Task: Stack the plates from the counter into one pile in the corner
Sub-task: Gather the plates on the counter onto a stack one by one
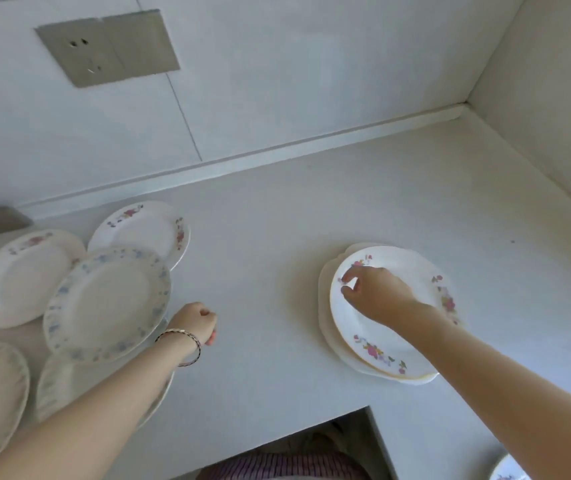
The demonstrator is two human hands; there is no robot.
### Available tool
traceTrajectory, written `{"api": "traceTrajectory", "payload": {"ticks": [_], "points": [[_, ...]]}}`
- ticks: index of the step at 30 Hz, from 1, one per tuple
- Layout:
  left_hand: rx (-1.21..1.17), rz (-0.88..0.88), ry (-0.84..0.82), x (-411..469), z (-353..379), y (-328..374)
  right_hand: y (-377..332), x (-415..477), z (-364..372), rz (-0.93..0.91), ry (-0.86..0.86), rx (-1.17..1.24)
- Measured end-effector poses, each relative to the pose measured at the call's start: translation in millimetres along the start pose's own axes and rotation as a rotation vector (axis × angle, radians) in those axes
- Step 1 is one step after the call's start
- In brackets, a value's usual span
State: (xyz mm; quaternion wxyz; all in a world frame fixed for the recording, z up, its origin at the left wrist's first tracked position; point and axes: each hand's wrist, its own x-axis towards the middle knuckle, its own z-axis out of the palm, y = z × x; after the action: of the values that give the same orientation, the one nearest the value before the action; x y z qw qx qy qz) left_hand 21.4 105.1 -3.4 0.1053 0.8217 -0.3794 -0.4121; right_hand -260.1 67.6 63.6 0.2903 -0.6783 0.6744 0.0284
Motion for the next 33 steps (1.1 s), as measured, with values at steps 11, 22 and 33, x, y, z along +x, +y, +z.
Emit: {"api": "traceTrajectory", "payload": {"ticks": [11, 22, 33], "points": [[-0.661, -0.477, 0.346, 24, -143, -172, -180, 20, 116, -0.148, -0.205, -0.103], [-1.213, -0.339, 0.039, 48, -150, -169, -174, 10, 144, 0.082, -0.173, -0.070], [-1.034, 0.024, -0.099, 9, -137, -86, -90, -10, 82, 0.242, 0.047, 0.144]]}}
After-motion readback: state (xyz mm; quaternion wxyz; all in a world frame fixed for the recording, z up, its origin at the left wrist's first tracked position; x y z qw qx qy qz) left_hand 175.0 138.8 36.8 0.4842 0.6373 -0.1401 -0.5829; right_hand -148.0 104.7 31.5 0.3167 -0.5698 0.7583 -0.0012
